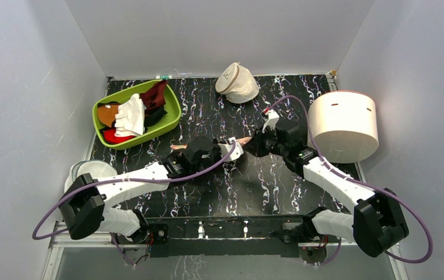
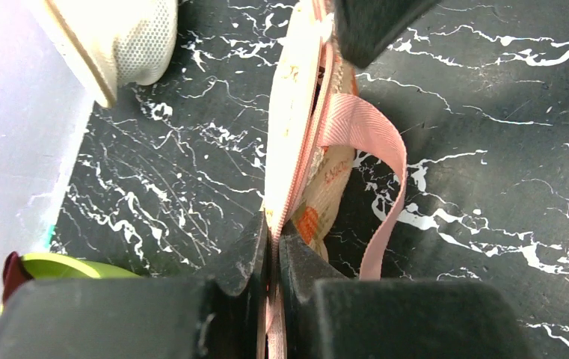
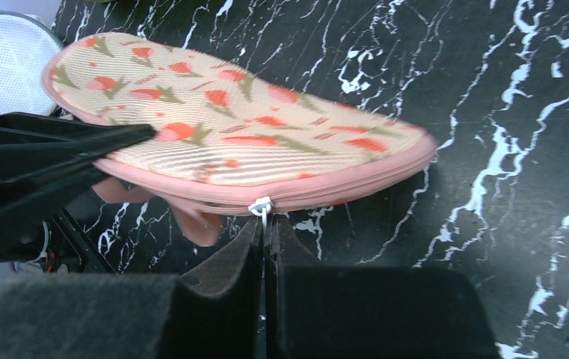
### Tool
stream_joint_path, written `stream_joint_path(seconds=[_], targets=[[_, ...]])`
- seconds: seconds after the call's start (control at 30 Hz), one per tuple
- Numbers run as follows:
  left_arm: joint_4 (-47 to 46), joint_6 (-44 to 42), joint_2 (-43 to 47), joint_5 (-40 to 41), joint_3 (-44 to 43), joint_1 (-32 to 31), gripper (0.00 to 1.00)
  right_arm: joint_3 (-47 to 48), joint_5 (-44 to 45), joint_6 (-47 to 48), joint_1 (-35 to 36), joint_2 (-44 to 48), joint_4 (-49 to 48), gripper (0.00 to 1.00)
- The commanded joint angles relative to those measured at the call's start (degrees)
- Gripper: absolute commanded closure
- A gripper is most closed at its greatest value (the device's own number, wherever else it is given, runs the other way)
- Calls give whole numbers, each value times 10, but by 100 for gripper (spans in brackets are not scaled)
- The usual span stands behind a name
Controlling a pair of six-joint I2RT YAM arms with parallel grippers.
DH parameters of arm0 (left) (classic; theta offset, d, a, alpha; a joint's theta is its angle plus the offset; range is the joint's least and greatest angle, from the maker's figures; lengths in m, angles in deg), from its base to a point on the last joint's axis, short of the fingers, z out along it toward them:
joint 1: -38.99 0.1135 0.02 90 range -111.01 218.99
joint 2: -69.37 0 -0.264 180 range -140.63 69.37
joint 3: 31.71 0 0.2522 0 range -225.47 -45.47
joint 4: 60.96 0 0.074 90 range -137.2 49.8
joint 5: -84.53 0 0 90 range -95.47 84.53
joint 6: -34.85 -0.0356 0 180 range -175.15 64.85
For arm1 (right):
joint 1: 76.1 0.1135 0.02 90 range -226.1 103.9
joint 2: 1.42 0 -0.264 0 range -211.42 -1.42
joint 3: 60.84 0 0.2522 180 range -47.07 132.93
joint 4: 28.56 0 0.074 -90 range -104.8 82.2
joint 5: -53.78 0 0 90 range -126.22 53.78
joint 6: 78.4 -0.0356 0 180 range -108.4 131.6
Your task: Unzip the laundry bag and remove the bra
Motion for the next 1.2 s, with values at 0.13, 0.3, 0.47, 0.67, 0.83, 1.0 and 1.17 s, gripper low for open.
stream_joint_path(seconds=[0.13,0.3,0.47,0.67,0.83,1.0,1.17], targets=[[-60,-44,95,18,38,2,100,27,-141,64,-92,-1,-2,100],[-86,-48,136,19,56,3,100,16,-223,50,-121,-19,-47,100],[-123,-43,185,31,75,2,100,10,-246,44,-122,-35,-65,100],[-105,-31,245,-4,70,2,100,3,-259,41,-123,-36,-89,100],[-103,-35,257,-6,73,5,100,-2,-285,44,-123,-37,-106,100],[-120,37,278,-59,65,31,100,-31,-346,18,-121,-35,-191,100],[-143,98,303,-112,62,59,100,-38,-365,22,-121,-11,-213,100]])
